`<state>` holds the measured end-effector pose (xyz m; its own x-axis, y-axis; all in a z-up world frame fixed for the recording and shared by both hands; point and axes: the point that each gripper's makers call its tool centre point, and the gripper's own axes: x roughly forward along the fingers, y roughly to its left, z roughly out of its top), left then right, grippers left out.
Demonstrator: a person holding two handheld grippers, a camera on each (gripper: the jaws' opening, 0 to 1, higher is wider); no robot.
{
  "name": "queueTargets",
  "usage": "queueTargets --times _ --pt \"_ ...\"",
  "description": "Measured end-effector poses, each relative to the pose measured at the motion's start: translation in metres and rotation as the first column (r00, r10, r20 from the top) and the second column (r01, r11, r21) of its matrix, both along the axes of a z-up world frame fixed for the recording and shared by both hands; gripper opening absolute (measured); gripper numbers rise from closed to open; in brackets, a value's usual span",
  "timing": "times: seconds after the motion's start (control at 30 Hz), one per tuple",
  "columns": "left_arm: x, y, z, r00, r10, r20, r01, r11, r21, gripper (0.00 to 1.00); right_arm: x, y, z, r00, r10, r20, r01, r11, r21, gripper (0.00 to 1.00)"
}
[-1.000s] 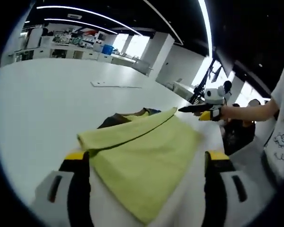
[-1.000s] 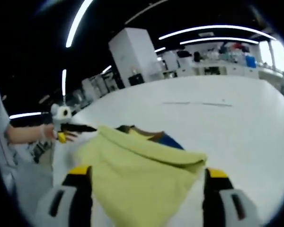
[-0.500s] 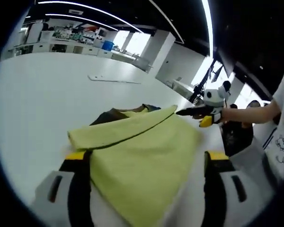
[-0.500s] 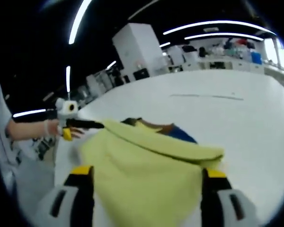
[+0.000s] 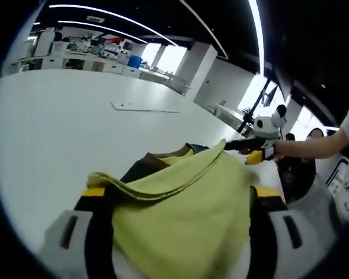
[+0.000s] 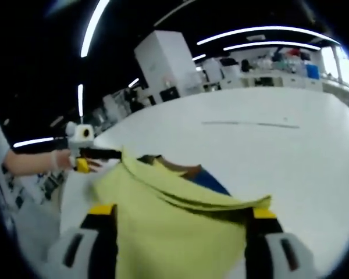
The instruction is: Fold the garment on the visible template until the final outline fits inside the template.
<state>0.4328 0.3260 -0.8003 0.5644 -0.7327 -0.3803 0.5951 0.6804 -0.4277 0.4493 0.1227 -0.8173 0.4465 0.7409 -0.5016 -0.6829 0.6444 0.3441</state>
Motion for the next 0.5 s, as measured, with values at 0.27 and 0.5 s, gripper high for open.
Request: queueTargets --times 0.27,0.5 --pt "0.004 0.009 -0.003 0.999 0.032 -0.007 -0.032 0.999 0.012 0.96 0.007 -0.003 -0.004 1.000 -0.017 -0.003 0.017 1.000 -0.007 0.91" --pt "-0.002 0.016 0.002 0.999 0.047 -0.004 -0.047 0.999 0.016 0.95 0.000 -0.005 0.002 1.000 -0.014 0.007 0.014 1.000 -0.014 0.91"
